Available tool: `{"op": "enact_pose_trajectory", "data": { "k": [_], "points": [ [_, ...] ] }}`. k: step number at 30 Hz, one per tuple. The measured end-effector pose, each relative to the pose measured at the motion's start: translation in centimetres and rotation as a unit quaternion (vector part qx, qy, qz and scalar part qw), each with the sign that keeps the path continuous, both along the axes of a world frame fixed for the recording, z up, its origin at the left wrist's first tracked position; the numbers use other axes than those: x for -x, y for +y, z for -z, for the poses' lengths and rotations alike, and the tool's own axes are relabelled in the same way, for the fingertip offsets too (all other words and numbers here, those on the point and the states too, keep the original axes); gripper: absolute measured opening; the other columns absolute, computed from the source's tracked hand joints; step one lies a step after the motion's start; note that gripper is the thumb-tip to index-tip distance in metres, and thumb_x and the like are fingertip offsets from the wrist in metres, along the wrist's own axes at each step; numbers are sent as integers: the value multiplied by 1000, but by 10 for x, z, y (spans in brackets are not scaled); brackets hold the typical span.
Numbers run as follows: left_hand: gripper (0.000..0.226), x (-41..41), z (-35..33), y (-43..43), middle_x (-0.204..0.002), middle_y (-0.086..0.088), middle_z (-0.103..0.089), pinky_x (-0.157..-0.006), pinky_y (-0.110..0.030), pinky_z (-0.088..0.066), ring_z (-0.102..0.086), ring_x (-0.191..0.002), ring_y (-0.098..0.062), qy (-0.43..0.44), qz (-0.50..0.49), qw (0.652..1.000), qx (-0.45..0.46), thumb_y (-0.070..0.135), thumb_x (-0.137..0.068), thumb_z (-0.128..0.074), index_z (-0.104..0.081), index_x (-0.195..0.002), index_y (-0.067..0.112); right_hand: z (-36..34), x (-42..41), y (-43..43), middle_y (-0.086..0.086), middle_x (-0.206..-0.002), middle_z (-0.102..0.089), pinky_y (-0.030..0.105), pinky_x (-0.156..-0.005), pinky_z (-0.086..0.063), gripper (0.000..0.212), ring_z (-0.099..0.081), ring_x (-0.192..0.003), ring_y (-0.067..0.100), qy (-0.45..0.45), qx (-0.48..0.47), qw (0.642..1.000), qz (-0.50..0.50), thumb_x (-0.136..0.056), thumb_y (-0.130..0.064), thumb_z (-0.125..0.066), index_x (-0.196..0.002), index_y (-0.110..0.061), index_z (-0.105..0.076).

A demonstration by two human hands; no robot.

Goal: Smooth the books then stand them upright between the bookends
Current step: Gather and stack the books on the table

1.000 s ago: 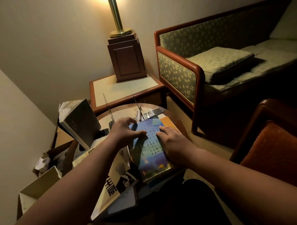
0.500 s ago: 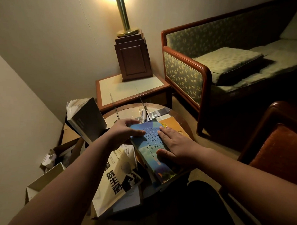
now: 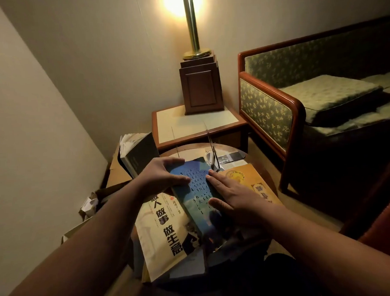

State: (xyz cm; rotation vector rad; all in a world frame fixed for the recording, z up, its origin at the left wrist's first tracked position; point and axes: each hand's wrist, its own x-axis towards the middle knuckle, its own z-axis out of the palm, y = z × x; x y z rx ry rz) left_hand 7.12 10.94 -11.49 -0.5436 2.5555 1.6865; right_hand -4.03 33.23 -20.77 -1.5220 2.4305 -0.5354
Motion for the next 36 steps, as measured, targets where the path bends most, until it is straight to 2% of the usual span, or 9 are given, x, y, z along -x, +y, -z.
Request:
{"op": "enact_pose_trajectory", "data": {
  "k": [4,6,8,12,17,20,24,31,36],
  "points": [
    [69,-19,-20,-17,-134,2,-56,-66,-23,-58,-65,-99,-13,61,-39,997,38,10,-77,-82,-52,-139,13,10,-1,-12,-3,-165,-8,47,-119,-15,92,-17,-149,23,-48,64,996,46,-75,-90,3,-153,-41,5],
    [71,-27,-30,-30,-138,0,-56,-72,-27,-60,-64,-109,-16,100,-62,991,64,12,-77,-83,-52,-141,13,14,-2,-13,3,-164,-16,42,-119,-4,107,-16,-150,23,-24,30,998,58,-70,-91,9,-157,-30,-4],
    [73,-34,-40,-43,-139,-1,-56,-79,-38,-61,-61,-117,-24,140,-90,980,105,14,-76,-84,-52,-141,11,11,-6,-12,1,-165,-8,39,-118,1,118,-6,-152,23,39,-43,997,49,-62,-89,16,-157,-26,-11],
    [75,-37,-56,-65,-136,-9,-58,-71,-42,-63,-67,-104,-29,191,-142,952,193,13,-78,-83,-49,-143,8,9,-9,-14,-3,-165,4,44,-118,4,104,4,-152,24,74,-93,992,46,-65,-84,6,-153,-37,-23],
    [71,-28,-67,-89,-134,-10,-61,-83,-34,-60,-66,-110,-24,219,-175,903,325,18,-81,-79,-49,-145,10,13,-8,-15,-3,-165,4,40,-117,5,64,6,-151,21,86,-101,989,60,-96,-66,-30,-153,-39,-22],
    [71,-18,-66,-99,-134,-10,-61,-87,-35,-59,-65,-110,-24,217,-179,878,387,21,-83,-76,-46,-147,14,13,-8,-16,-6,-163,10,40,-116,7,73,8,-151,20,87,-108,988,67,-89,-76,-17,-153,-41,-20],
    [74,-1,-51,-113,-127,-11,-64,-82,-40,-61,-66,-104,-28,193,-173,872,416,22,-84,-73,-41,-150,20,12,-8,-18,-13,-150,21,40,-115,10,112,13,-148,15,78,-102,989,68,-56,-85,17,-152,-43,-20],
    [71,22,-14,-130,-114,-12,-63,-77,-33,-59,-62,-94,-24,159,-162,860,456,15,-85,-73,-43,-149,11,5,-11,-17,-12,-149,24,38,-117,10,113,17,-146,11,62,-111,989,74,-54,-82,17,-153,-41,-18],
    [66,30,16,-144,-117,-15,-67,-84,-40,-59,-67,-100,-30,145,-143,842,499,13,-82,-75,-50,-143,8,-1,-11,-19,-13,-151,26,40,-120,8,107,19,-144,10,51,-124,988,75,-58,-84,14,-153,-44,-14]
  ]
}}
